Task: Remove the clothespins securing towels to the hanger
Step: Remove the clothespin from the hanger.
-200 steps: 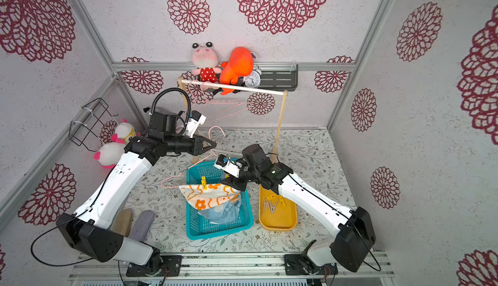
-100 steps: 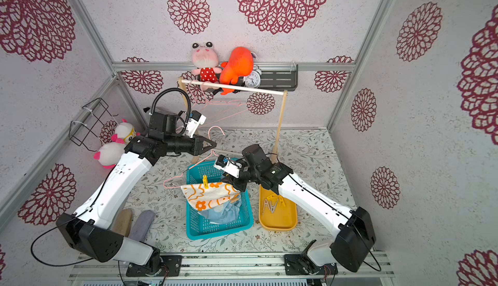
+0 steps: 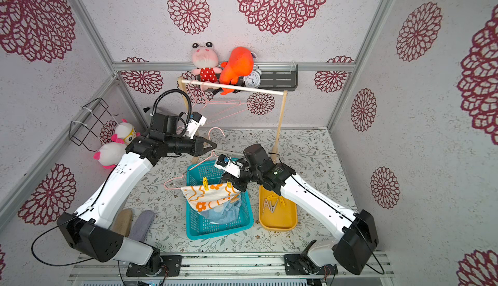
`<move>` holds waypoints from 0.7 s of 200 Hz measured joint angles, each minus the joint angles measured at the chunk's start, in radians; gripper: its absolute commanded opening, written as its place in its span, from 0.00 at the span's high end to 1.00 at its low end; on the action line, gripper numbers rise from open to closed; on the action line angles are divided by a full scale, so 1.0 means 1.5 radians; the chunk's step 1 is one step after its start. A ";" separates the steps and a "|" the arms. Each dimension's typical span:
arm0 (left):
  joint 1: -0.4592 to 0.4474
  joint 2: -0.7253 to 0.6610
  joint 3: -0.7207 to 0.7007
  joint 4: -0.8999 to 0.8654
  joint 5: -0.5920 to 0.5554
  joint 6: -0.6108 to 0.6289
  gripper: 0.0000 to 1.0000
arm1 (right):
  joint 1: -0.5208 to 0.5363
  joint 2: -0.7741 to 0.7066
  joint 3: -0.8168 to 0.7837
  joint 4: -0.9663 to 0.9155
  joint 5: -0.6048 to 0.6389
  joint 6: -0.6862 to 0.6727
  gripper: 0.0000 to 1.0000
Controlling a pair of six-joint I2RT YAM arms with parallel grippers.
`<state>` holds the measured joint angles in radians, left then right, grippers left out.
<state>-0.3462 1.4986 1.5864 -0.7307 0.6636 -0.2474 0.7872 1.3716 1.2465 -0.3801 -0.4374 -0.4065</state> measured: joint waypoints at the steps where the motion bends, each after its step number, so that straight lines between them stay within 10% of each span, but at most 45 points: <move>1: 0.000 0.000 0.000 0.000 0.000 0.000 1.00 | 0.000 0.000 0.000 0.000 0.000 0.000 0.97; 140: 0.010 0.007 -0.008 -0.001 -0.021 0.009 1.00 | 0.000 -0.048 0.046 -0.025 0.035 0.024 1.00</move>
<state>-0.3309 1.5097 1.5749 -0.7319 0.6327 -0.2344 0.7872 1.2999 1.3151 -0.4175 -0.3843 -0.3710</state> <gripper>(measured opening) 0.084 0.081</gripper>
